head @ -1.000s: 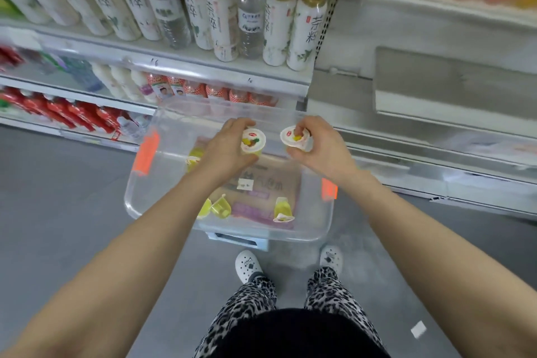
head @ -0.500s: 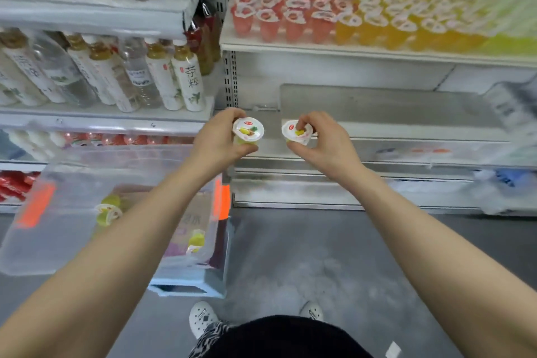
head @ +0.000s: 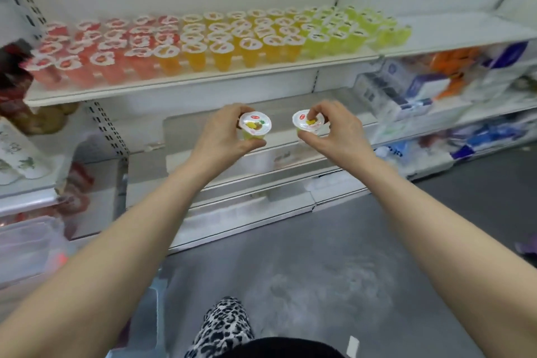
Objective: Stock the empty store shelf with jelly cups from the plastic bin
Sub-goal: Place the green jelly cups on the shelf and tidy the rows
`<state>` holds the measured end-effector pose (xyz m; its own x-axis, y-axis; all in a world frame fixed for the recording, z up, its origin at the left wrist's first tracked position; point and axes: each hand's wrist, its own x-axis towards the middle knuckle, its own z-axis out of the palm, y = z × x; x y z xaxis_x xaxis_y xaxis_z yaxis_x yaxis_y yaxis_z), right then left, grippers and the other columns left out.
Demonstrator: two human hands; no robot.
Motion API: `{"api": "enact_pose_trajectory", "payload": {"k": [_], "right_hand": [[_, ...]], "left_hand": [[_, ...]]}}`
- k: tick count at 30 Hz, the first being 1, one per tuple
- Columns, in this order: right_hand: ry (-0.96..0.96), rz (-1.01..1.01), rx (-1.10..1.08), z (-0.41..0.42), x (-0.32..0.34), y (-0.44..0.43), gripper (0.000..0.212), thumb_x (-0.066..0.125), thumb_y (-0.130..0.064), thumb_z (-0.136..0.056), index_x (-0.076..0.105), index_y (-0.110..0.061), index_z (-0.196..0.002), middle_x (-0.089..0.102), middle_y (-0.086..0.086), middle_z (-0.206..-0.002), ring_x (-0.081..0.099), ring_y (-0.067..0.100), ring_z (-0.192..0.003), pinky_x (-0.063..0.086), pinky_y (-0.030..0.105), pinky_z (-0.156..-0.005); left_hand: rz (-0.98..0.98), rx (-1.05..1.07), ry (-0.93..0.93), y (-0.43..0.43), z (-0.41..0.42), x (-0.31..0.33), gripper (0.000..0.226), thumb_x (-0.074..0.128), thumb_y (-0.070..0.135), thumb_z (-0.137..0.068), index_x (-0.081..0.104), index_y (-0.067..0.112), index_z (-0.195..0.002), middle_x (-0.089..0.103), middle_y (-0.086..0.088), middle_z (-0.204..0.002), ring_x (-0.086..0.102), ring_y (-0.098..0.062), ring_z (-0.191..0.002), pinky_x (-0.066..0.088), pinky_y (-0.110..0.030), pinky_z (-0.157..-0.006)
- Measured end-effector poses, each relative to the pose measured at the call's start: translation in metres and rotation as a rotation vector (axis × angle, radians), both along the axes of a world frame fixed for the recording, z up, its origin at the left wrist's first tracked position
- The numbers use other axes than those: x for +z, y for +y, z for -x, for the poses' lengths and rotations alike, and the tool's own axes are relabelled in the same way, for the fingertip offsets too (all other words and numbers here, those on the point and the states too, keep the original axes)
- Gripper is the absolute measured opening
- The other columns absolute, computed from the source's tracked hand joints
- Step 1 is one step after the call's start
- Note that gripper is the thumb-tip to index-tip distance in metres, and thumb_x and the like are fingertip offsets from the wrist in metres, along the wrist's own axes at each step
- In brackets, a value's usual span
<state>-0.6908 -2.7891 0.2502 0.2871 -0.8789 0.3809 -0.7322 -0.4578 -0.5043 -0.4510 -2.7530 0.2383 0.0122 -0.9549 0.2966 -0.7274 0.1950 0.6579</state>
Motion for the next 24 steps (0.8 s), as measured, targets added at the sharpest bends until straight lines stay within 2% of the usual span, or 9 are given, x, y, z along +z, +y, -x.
{"api": "enact_pose_trajectory", "payload": {"k": [4, 10, 14, 17, 20, 24], "right_hand": [[-0.029, 0.024, -0.107, 0.063, 0.014, -0.022, 0.03, 0.076, -0.033, -0.076, 0.059, -0.019, -0.097, 0.059, -0.003, -0.099, 0.051, 0.013, -0.088, 0.038, 0.028, -0.075], [-0.053, 0.053, -0.219, 0.137, 0.03, -0.07, 0.028, 0.076, -0.031, -0.077, 0.059, -0.021, -0.096, 0.061, -0.004, -0.101, 0.054, 0.013, -0.091, 0.039, 0.027, -0.074], [-0.038, 0.066, -0.255, 0.176, 0.042, -0.119, 0.027, 0.075, -0.036, -0.076, 0.056, -0.026, -0.094, 0.062, -0.002, -0.1, 0.057, 0.017, -0.088, 0.041, 0.031, -0.073], [-0.013, 0.087, -0.268, 0.203, 0.051, -0.163, 0.027, 0.072, -0.041, -0.078, 0.054, -0.029, -0.092, 0.061, -0.002, -0.098, 0.055, 0.014, -0.087, 0.041, 0.033, -0.072], [-0.037, 0.111, -0.268, 0.225, 0.059, -0.207, 0.026, 0.073, -0.041, -0.078, 0.055, -0.028, -0.092, 0.059, -0.004, -0.092, 0.052, 0.012, -0.078, 0.037, 0.03, -0.068], [-0.031, 0.107, -0.273, 0.25, 0.066, -0.261, 0.026, 0.074, -0.042, -0.079, 0.054, -0.031, -0.092, 0.059, -0.004, -0.093, 0.051, 0.006, -0.073, 0.034, 0.026, -0.068]], "left_hand": [[0.058, -0.106, -0.064, -0.042, 0.063, 0.016, 0.057, 0.085, 0.037, -0.067, 0.061, 0.019, -0.116, 0.061, 0.001, -0.113, 0.054, -0.018, -0.103, 0.042, -0.034, -0.092], [0.116, -0.183, -0.151, -0.108, 0.138, 0.038, 0.059, 0.079, 0.052, -0.068, 0.062, 0.023, -0.117, 0.064, 0.005, -0.114, 0.055, -0.018, -0.106, 0.043, -0.035, -0.094], [0.192, -0.198, -0.188, -0.161, 0.18, 0.049, 0.06, 0.077, 0.056, -0.068, 0.063, 0.022, -0.115, 0.065, 0.005, -0.112, 0.053, -0.02, -0.106, 0.036, -0.026, -0.089], [0.247, -0.22, -0.204, -0.207, 0.209, 0.057, 0.058, 0.076, 0.058, -0.069, 0.064, 0.021, -0.112, 0.067, 0.004, -0.109, 0.054, -0.02, -0.101, 0.033, -0.025, -0.083], [0.271, -0.205, -0.198, -0.254, 0.234, 0.067, 0.058, 0.074, 0.06, -0.068, 0.065, 0.023, -0.112, 0.067, 0.005, -0.109, 0.054, -0.021, -0.101, 0.038, -0.029, -0.086], [0.265, -0.173, -0.209, -0.307, 0.26, 0.075, 0.06, 0.073, 0.059, -0.07, 0.062, 0.025, -0.119, 0.064, 0.008, -0.115, 0.051, -0.019, -0.106, 0.031, -0.022, -0.084]]}}
